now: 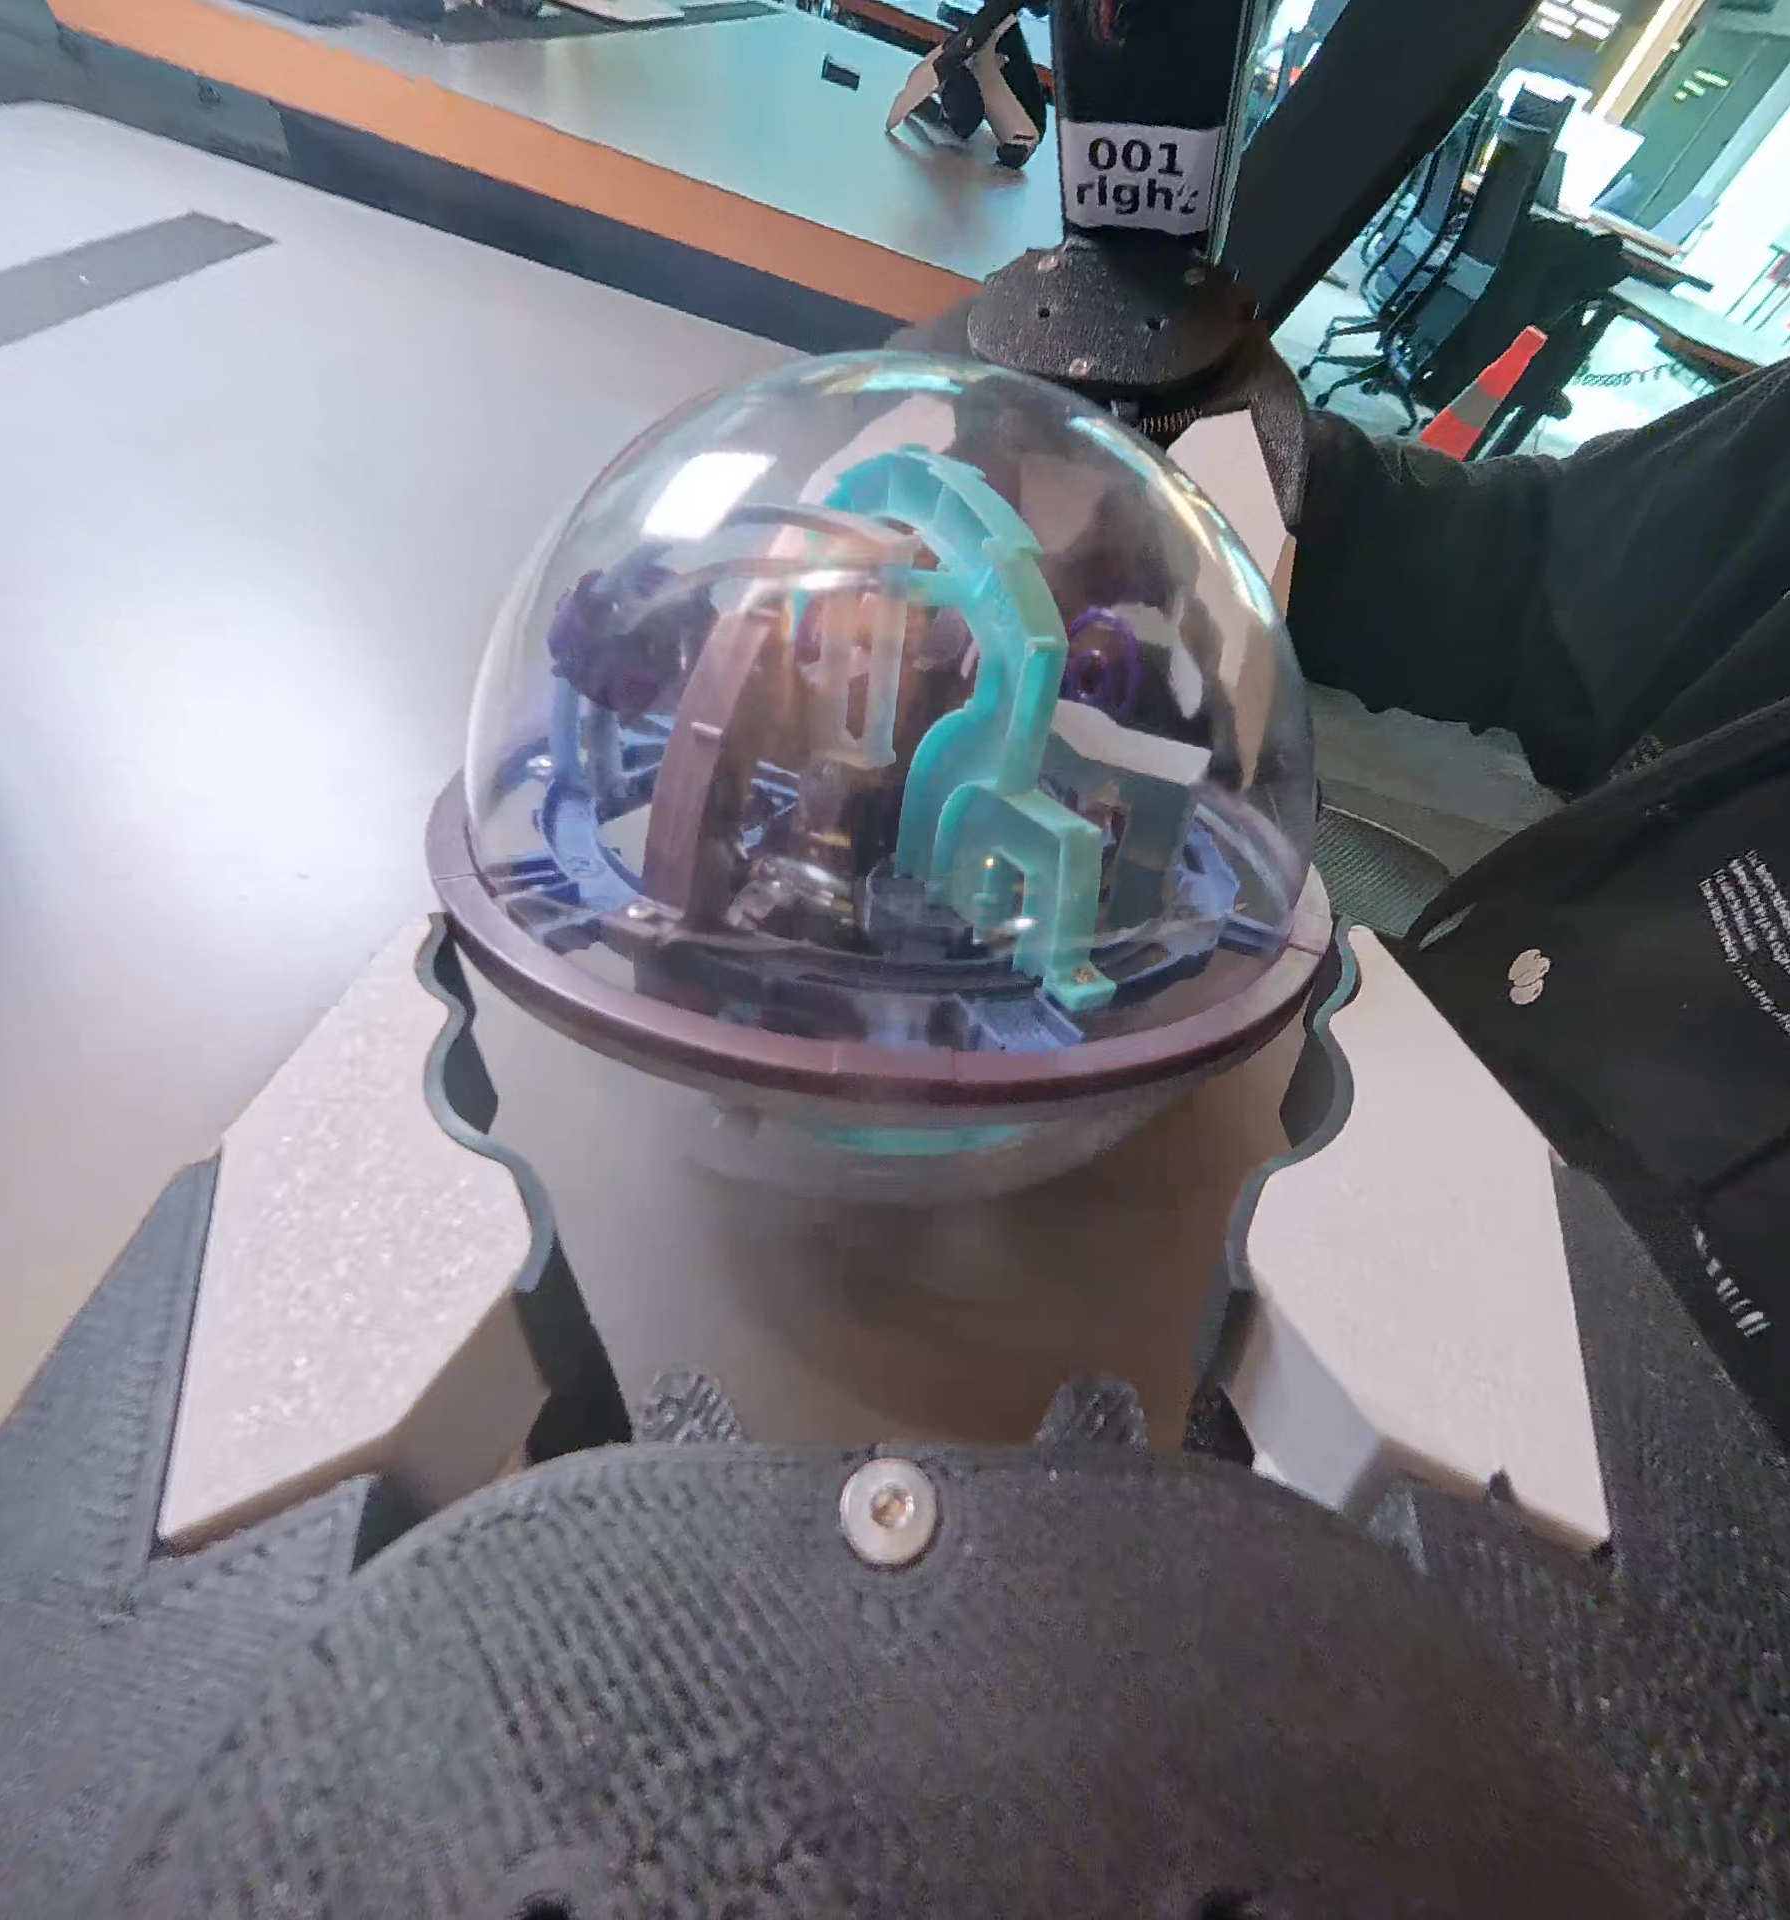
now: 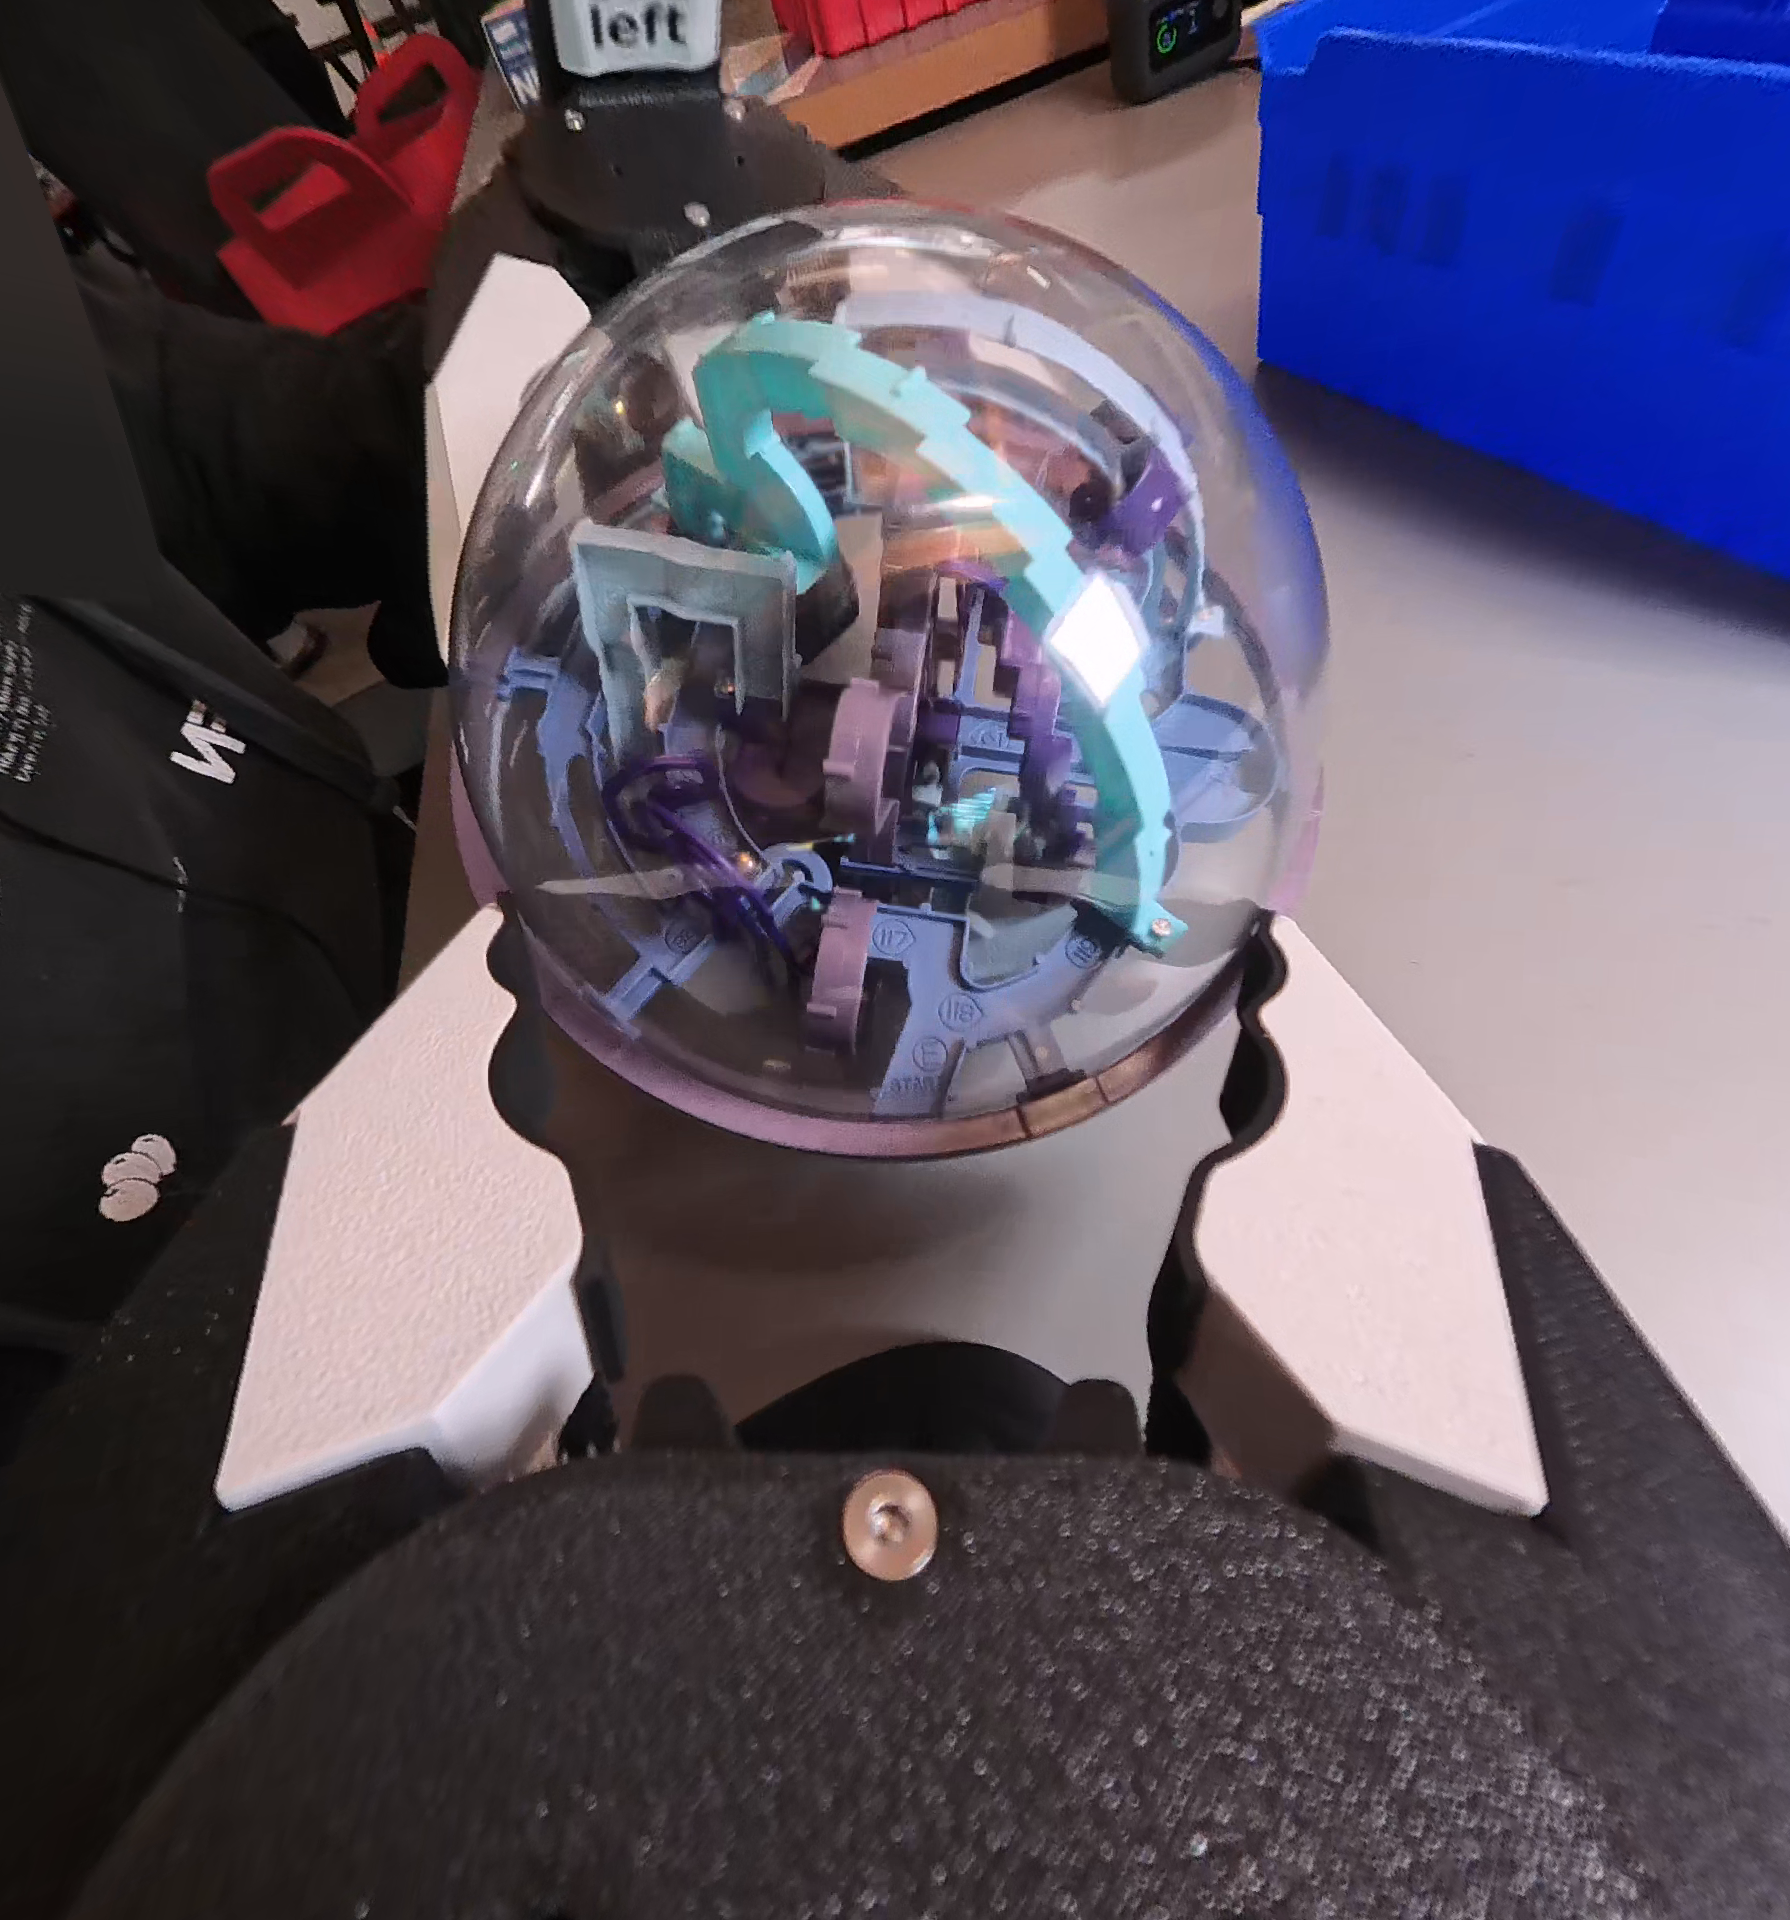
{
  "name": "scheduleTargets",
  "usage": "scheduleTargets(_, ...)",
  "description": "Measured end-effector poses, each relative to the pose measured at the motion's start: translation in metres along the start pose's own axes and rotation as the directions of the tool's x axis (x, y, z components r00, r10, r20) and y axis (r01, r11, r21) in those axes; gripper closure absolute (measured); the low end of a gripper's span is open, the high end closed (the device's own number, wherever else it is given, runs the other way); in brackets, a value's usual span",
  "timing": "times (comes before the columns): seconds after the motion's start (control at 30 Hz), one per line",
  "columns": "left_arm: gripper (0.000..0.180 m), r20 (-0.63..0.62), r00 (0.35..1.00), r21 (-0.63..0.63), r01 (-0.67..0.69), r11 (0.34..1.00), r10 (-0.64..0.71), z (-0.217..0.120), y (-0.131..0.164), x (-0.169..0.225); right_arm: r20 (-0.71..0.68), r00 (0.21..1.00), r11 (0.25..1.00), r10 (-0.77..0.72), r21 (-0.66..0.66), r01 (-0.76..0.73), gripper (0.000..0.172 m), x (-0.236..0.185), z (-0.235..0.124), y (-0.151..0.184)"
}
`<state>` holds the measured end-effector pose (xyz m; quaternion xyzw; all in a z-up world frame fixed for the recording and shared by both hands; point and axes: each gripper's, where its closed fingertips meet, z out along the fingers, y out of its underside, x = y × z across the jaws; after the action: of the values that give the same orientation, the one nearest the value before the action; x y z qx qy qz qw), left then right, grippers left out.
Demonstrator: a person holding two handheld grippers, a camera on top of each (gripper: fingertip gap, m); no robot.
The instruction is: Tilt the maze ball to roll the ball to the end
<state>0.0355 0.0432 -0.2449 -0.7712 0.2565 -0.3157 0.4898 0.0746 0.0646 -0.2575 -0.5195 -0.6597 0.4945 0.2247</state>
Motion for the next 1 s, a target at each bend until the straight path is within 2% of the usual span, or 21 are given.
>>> scheduleTargets(0.4,0.028,0.046,0.960,0.021,-0.277,0.961,0.276,-0.009,-0.007,0.009,-0.081,0.983,0.985,-0.167,-0.047,0.164,0.038,-0.003,0.015,0.010)
scheduleTargets(0.7,0.028,0.144,0.834,-0.020,-0.536,0.844,0.533,-0.012,-0.002,0.006,-0.225,0.875,0.903,-0.429,-0.107,0.416,0.039,0.008,0.018,0.007)
scheduleTargets(0.77,0.028,0.151,0.841,-0.028,-0.522,0.852,0.520,-0.013,-0.001,0.003,-0.229,0.874,0.904,-0.428,-0.108,0.414,0.039,0.009,0.018,0.006)
scheduleTargets(0.83,0.035,0.149,0.878,-0.035,-0.455,0.890,0.455,-0.015,0.002,0.000,-0.240,0.877,0.909,-0.416,-0.114,0.400,0.040,0.012,0.017,0.007)
scheduleTargets(0.9,0.031,0.136,0.935,0.002,-0.329,0.944,0.326,-0.021,0.003,0.000,-0.254,0.861,0.898,-0.440,-0.122,0.423,0.043,0.012,0.015,0.007)
scheduleTargets(1.0,0.041,0.111,0.993,0.083,-0.061,0.995,0.051,-0.029,0.002,0.000,-0.279,0.836,0.881,-0.472,-0.121,0.457,0.045,0.009,0.015,0.006)
